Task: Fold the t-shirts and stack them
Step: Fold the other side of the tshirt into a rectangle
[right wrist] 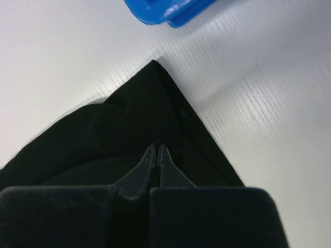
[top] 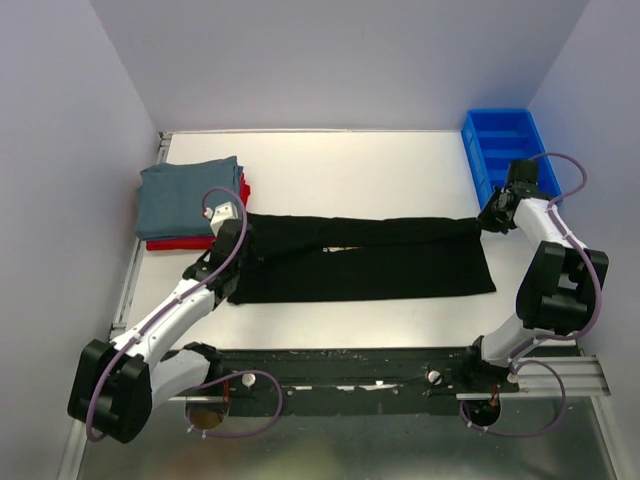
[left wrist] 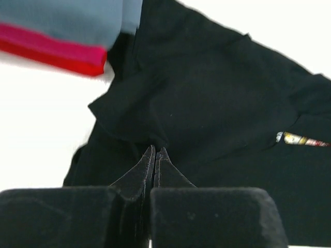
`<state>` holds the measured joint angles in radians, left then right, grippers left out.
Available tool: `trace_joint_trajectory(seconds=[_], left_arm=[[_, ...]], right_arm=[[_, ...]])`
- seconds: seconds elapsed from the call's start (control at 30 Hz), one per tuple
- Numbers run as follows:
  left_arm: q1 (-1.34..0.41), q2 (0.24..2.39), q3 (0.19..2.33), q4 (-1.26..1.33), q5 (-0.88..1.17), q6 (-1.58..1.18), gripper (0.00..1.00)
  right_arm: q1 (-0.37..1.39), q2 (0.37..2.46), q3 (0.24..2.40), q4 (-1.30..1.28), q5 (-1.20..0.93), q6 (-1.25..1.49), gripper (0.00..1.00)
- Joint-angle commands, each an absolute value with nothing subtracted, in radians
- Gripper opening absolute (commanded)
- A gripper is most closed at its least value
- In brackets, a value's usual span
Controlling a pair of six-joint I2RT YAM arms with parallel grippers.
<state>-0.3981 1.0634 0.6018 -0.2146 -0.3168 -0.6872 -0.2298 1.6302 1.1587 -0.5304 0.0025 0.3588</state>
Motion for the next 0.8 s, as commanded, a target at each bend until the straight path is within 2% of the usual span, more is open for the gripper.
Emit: trace_joint_trajectory(seconds=[0.0,0.17,0.2,0.23,0.27,0.3,0.43,0.47,0.5,0.53,0.57,0.63,0.77], left_arm=[[-0.413,1.016,0.519,-0.253,-0.242,-0.784,0.00],[-0.414,0.986,0.454,-0.273,-0.190,-0.848,0.00],[-0.414,0.980,0.443,-0.273,-0.177,-0.854,0.00],[-0.416,0.976,0.434,-0.273,-0.166,-0.864,0.00],[-0.420,0.968,0.427,-0.273,-0.158,-0.868,0.00],[-0.423,0.960,0.417,-0.276,-0.156,-0.873,0.00],[-0.442,0.927,0.391,-0.282,-0.156,-0.887,0.01],[-0.446,0.919,0.388,-0.291,-0.158,-0.888,0.05],[-0.451,0.910,0.385,-0.296,-0.160,-0.891,0.15],[-0.453,0.902,0.385,-0.308,-0.161,-0.891,0.29],[-0.453,0.897,0.387,-0.324,-0.161,-0.888,0.37],[-0.457,0.876,0.400,-0.360,-0.175,-0.888,0.45],[-0.462,0.767,0.458,-0.440,-0.247,-0.861,0.57]], right_arm=[[-0.242,1.594,1.077,-0.436,0.072,0.403,0.01],[-0.245,1.606,1.042,-0.403,0.072,0.419,0.01],[-0.247,1.603,1.037,-0.402,0.080,0.423,0.07],[-0.247,1.594,1.026,-0.394,0.092,0.428,0.21],[-0.247,1.576,1.014,-0.381,0.097,0.429,0.44],[-0.247,1.550,0.999,-0.364,0.104,0.431,0.55],[-0.247,1.461,0.977,-0.336,0.089,0.410,0.59],[-0.247,1.435,0.971,-0.322,0.069,0.400,0.59],[-0.247,1.415,0.963,-0.308,0.016,0.388,0.61],[-0.245,1.398,0.956,-0.289,-0.035,0.381,0.63],[-0.245,1.376,0.942,-0.264,-0.091,0.368,0.63],[-0.245,1.342,0.905,-0.210,-0.202,0.351,0.63],[-0.241,1.354,0.881,-0.173,-0.371,0.365,0.57]])
